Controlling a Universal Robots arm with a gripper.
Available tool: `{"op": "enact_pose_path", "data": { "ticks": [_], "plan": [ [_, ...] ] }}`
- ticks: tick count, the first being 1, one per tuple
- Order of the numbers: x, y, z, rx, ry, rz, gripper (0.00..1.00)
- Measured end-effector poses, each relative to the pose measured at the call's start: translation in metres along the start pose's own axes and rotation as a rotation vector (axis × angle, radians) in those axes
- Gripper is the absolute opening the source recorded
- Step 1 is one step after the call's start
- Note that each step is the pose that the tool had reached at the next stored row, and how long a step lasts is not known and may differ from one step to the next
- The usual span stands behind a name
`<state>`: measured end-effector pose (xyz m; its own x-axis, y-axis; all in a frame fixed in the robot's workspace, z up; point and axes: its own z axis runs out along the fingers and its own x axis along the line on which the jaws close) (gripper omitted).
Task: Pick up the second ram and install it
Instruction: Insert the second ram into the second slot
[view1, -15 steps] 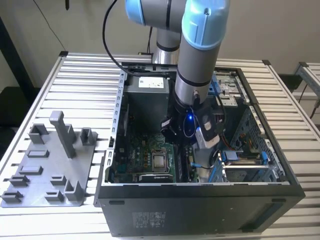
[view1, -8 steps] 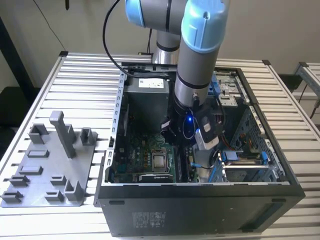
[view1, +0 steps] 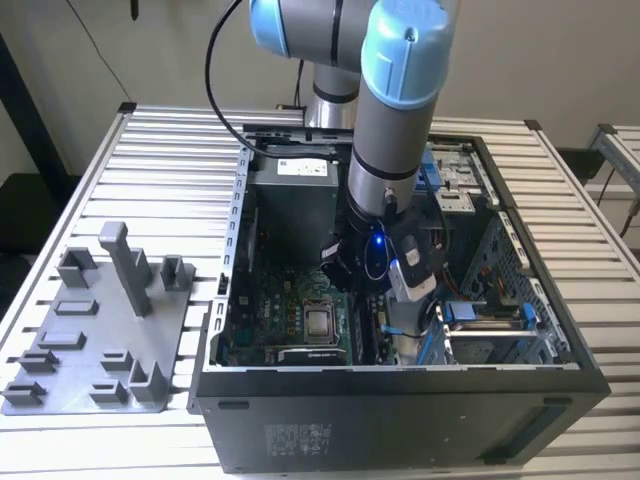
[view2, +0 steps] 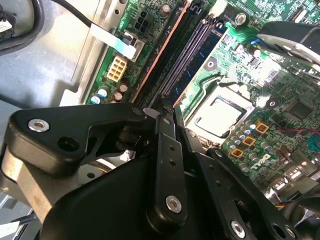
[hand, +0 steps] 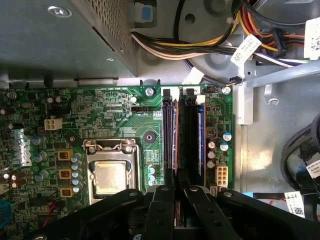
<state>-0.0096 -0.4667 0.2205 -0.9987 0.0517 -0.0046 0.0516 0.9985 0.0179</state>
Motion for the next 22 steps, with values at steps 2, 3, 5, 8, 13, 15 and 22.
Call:
{"op": "enact_pose_path", "data": {
  "ticks": [2, 3, 5, 8, 13, 15, 22],
  "plan": [
    [0.0, 0.0, 0.0, -0.0001, 0.0, -0.003, 0.14],
    [0.0, 0.0, 0.0, -0.0001, 0.0, -0.004, 0.14],
    [0.0, 0.0, 0.0, -0.0001, 0.0, -0.007, 0.14],
    [0.0, 0.0, 0.0, 0.0003, -0.0007, -0.012, 0.14],
    [0.0, 0.0, -0.0006, 0.0033, -0.0163, -0.03, 0.14],
    [0.0, 0.0, -0.0006, 0.0052, -0.0194, -0.033, 0.14],
    [0.0003, 0.0006, 0.0, 0.0054, -0.0194, -0.033, 0.14]
  ]
}}
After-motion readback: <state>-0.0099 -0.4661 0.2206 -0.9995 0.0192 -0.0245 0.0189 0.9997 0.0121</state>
